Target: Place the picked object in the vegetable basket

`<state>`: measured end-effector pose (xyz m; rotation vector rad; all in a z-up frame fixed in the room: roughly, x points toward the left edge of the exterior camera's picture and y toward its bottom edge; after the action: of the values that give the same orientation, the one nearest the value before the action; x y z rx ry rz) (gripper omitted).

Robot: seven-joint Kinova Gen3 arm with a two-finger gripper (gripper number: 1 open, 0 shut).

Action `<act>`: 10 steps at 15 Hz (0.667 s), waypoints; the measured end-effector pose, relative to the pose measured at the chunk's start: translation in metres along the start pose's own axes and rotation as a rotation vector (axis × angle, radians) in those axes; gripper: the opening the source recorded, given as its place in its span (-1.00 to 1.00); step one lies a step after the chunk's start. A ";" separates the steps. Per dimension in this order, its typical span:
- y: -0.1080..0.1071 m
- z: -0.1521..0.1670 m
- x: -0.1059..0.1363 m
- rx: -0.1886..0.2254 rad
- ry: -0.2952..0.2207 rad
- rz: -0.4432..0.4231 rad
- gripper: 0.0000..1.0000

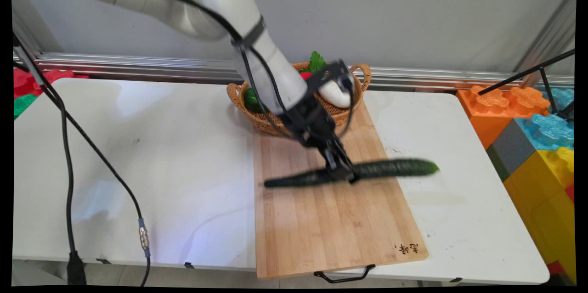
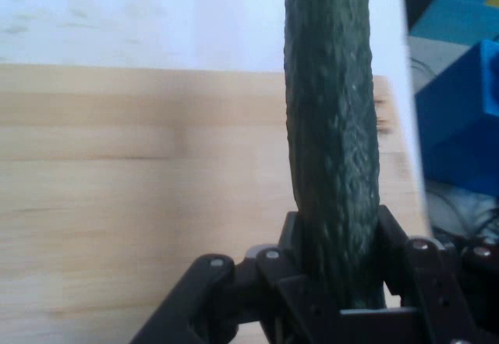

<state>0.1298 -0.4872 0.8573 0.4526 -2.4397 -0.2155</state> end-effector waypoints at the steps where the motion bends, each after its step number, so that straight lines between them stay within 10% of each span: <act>1: -0.014 -0.010 0.002 0.018 0.005 0.010 -1.00; 10: -0.128 -0.073 0.014 0.217 0.030 0.127 -1.00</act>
<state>0.1985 -0.6139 0.8887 0.3891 -2.4623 0.1108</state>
